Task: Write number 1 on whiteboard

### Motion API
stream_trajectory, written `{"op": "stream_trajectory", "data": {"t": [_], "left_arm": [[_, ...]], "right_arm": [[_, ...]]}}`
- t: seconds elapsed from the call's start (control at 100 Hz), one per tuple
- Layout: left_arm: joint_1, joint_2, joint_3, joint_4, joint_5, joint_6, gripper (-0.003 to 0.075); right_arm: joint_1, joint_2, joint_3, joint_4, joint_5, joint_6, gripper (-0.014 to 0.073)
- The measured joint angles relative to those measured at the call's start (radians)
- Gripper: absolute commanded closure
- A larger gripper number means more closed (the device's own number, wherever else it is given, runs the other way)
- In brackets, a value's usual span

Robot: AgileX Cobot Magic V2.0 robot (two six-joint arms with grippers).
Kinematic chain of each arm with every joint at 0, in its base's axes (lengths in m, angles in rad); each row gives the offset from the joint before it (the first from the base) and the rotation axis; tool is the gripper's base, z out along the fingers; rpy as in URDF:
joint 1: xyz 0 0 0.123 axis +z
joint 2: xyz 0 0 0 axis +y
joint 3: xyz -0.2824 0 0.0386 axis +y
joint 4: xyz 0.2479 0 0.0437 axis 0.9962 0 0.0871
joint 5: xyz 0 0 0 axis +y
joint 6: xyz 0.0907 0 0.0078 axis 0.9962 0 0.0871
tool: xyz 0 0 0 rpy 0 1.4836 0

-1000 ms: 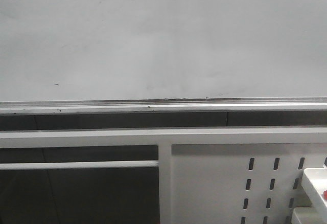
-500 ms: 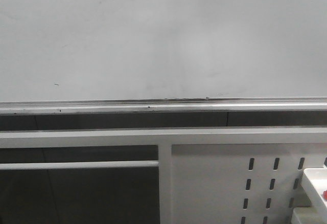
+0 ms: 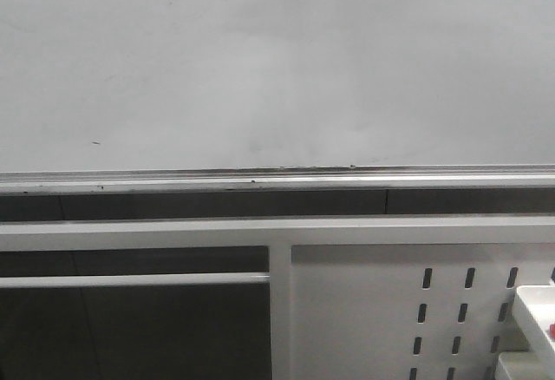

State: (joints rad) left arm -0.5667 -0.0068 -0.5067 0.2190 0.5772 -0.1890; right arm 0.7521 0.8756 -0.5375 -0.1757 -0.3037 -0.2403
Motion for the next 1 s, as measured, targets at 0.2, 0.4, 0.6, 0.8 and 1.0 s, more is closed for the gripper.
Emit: {"op": "stream_trajectory", "data": {"t": [0.2, 0.4, 0.6, 0.8, 1.0], "left_arm": [[0.000, 0.000, 0.007, -0.005, -0.023, 0.000, 0.0715], [0.000, 0.000, 0.007, -0.011, -0.023, 0.000, 0.0715], [0.000, 0.000, 0.009, -0.024, -0.024, 0.000, 0.0715], [0.000, 0.000, 0.009, -0.026, -0.024, 0.000, 0.0715], [0.000, 0.000, 0.009, -0.026, -0.024, -0.002, 0.0715]], "right_arm": [[-0.056, 0.029, 0.001, -0.002, -0.004, -0.050, 0.0643], [-0.083, 0.081, 0.001, -0.004, -0.040, -0.132, 0.0643], [-0.101, 0.129, 0.001, -0.003, -0.064, -0.224, 0.0643], [-0.111, 0.157, 0.001, 0.114, -0.121, -0.388, 0.0643], [-0.108, 0.188, 0.002, 0.188, -0.174, -0.463, 0.0643]]}}
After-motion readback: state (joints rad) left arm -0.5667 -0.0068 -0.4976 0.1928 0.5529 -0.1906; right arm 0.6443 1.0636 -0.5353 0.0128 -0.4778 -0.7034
